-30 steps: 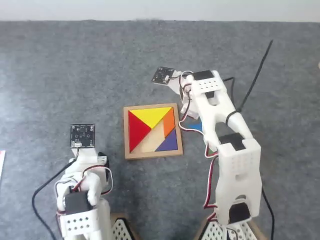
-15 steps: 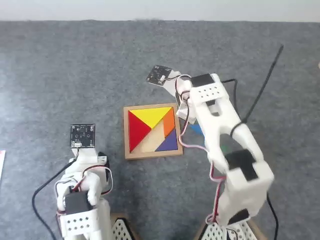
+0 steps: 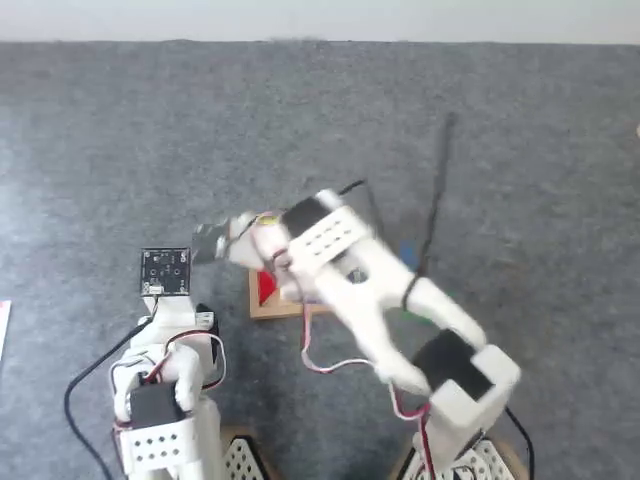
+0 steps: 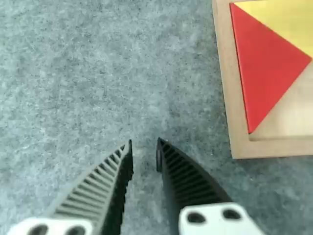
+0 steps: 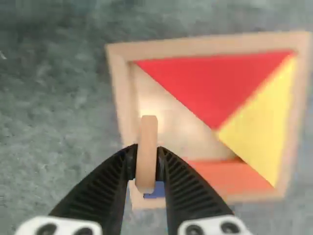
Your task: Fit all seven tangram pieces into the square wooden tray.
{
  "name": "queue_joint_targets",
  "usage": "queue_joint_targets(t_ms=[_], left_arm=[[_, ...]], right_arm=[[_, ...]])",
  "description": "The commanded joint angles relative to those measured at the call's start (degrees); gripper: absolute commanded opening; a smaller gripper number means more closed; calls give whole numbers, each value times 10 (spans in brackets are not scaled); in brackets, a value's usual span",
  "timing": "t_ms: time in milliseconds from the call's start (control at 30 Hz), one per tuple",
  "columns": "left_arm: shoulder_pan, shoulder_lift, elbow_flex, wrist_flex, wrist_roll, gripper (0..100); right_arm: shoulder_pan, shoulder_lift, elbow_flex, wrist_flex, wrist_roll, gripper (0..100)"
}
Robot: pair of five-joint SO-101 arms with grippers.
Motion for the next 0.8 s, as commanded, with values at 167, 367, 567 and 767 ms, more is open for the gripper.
queue_joint_targets(t_ms=[167, 367, 567, 767], left_arm=[[3, -11, -7, 3, 0, 80], [3, -11, -7, 3, 0, 80], [3, -11, -7, 3, 0, 80], [3, -11, -7, 3, 0, 80]], right_arm=[[-32, 89, -78, 7, 36, 9], [-45, 83, -87, 2, 33, 9], [-44, 87, -110, 2, 32, 9], [-44, 87, -110, 2, 20, 102]])
